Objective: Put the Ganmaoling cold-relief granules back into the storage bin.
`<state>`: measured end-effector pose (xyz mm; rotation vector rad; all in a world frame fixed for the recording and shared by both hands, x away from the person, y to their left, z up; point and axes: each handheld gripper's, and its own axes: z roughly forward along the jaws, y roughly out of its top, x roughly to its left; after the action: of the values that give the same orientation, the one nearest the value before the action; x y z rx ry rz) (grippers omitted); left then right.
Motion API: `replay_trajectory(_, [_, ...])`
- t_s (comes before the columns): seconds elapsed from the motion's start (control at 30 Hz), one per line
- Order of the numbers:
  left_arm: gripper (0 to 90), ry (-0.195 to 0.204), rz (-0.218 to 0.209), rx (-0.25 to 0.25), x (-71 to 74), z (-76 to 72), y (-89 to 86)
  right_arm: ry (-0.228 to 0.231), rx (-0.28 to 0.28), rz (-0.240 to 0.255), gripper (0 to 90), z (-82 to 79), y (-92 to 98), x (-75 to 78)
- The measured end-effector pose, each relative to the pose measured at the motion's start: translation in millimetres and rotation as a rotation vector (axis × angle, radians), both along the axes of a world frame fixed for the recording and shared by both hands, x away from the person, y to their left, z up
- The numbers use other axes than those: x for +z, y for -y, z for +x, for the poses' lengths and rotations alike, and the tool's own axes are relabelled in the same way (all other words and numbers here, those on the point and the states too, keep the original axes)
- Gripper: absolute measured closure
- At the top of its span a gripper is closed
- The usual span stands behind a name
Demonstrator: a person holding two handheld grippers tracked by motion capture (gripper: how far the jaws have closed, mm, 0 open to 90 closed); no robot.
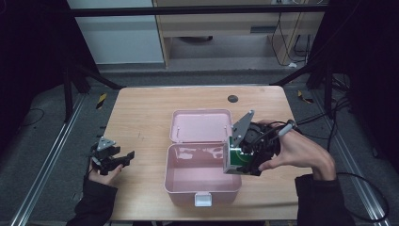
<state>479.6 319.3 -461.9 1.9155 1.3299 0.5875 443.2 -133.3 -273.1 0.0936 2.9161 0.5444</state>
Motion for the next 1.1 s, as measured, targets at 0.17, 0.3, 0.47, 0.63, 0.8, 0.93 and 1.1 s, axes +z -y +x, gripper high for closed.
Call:
replay_trajectory(0.17, [32.4,-0.002,0.000,0.000,-0.3,0.4,-0.8,-0.009,-0.001,0.000,16.2,4.2,-8.4,-2.6])
replay_trajectory(0.3, [32.4,-0.001,0.000,0.000,-0.2,0.3,-0.4,-0.010,0.006,-0.006,16.1,6.6,-14.9,-4.9])
replay_trajectory(0.47, [32.4,-0.001,-0.003,-0.001,0.0,0.4,-0.3,-0.007,0.013,0.000,16.1,8.6,-22.0,-4.7])
replay_trajectory(0.63, [32.4,0.002,-0.001,-0.002,0.3,0.2,-0.6,-0.010,0.027,-0.003,16.0,10.9,-31.1,-7.7])
replay_trajectory(0.8, [32.4,0.001,0.000,-0.001,0.2,0.5,-0.6,-0.022,0.032,-0.005,16.1,13.2,-38.2,-12.9])
replay_trajectory(0.93, [32.4,0.002,0.000,-0.002,0.3,0.3,-0.5,-0.030,0.031,-0.018,16.0,14.4,-44.2,-18.3])
replay_trajectory(1.1, [32.4,0.002,-0.001,-0.002,0.3,0.3,-0.9,-0.041,0.046,-0.042,16.0,15.2,-52.8,-27.3])
